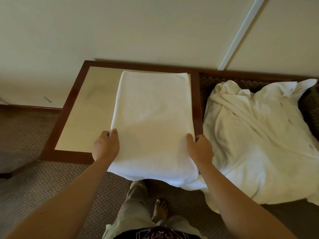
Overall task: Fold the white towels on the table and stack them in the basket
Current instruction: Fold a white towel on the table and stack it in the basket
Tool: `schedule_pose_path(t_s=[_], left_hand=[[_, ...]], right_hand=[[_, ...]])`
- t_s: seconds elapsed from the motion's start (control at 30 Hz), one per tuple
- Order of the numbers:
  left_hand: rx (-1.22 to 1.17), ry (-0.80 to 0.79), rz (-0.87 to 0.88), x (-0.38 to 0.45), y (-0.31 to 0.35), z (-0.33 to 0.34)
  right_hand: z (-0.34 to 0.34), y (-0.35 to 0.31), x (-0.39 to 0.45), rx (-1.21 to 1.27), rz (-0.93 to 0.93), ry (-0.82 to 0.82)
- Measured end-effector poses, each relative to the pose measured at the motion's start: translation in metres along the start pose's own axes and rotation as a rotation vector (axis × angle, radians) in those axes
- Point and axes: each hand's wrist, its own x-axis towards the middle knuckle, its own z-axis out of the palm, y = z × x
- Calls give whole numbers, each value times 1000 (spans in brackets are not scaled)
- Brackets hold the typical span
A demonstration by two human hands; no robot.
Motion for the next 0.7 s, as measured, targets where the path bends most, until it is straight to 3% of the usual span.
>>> schedule_pose_path(t_s=[0.17,0.37,0.7], left_hand=[[-92,-50,71,20,15,-7],[60,62,155,14,2,5],[151,93,206,19,-7,6]], right_hand=[[3,5,9,27,-110,43],[13,5,4,-41,-75,143],[17,7,8,-121,-138,112]])
